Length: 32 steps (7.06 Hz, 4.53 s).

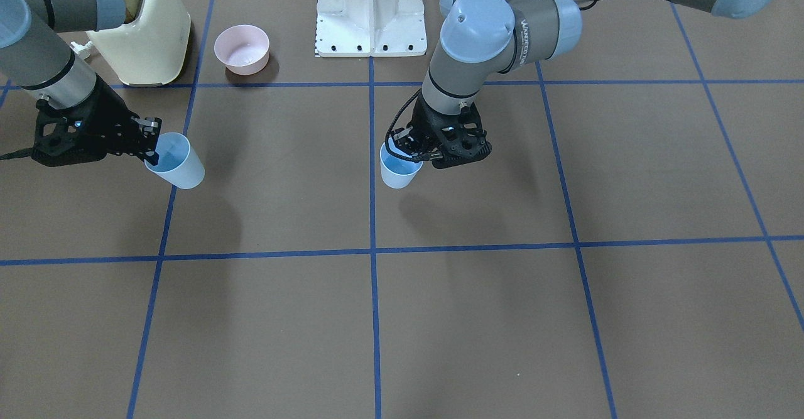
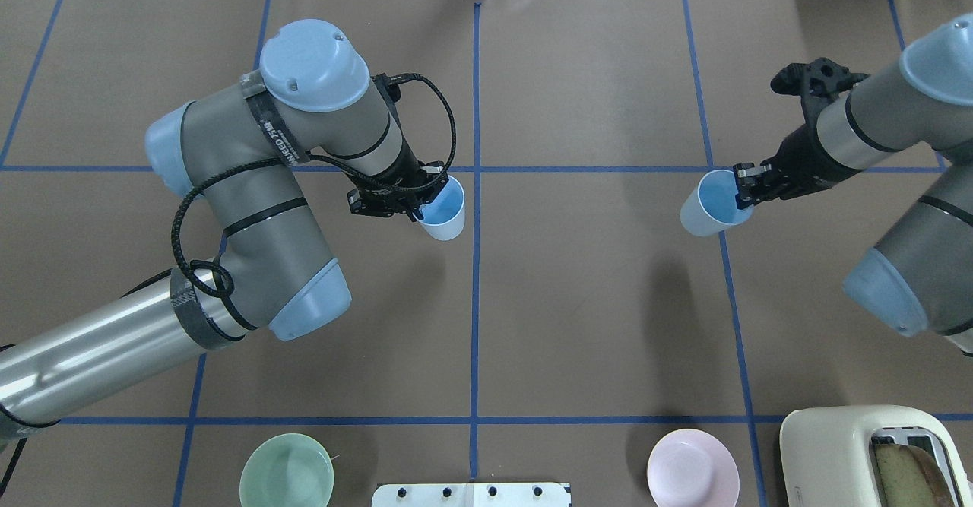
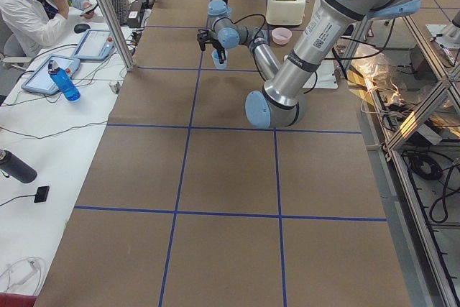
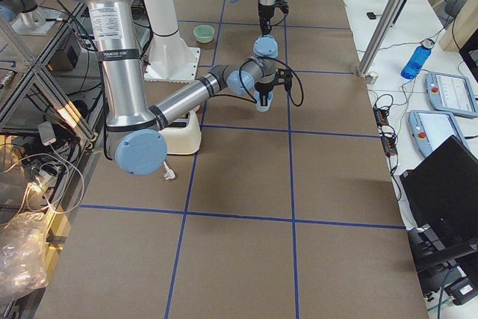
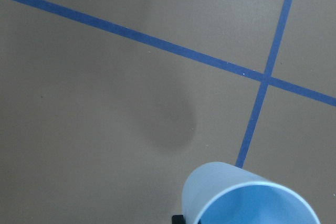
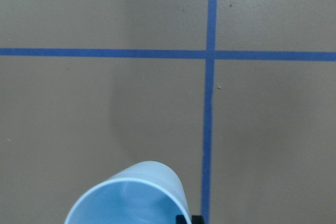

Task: Stack blue cups with both arms
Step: 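Set the left gripper's cup at center while the right gripper carries its cup over, then lower the right gripper's blue cup into the standing cup while the left withdraws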

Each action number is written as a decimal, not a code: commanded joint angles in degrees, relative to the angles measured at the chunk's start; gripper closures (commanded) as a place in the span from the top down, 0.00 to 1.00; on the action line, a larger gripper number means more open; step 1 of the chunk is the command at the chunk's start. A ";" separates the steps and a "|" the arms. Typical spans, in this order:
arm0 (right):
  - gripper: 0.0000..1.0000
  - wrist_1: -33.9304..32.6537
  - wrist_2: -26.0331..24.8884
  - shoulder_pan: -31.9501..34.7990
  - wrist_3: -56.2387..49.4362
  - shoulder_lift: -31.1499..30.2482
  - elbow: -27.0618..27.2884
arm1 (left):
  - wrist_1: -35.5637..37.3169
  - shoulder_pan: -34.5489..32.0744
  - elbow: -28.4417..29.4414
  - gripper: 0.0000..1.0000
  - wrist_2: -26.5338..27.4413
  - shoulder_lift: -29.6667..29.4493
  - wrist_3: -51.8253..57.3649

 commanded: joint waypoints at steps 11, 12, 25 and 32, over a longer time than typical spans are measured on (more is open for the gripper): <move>0.00 -17.42 -2.23 -3.09 0.86 16.40 -1.01 | -9.99 3.80 11.28 0.31 2.42 -3.94 0.31; 0.00 -17.42 -2.24 -3.10 0.86 16.75 -1.01 | -10.96 3.62 11.10 0.80 2.42 -3.77 0.39; 0.00 -16.45 -7.51 -14.34 10.00 33.89 -14.09 | -5.79 -14.57 -1.29 0.98 -12.00 16.01 35.64; 0.00 -13.11 -9.53 -16.72 10.09 33.54 -16.74 | -5.96 -14.48 -0.94 0.98 -11.73 16.10 35.55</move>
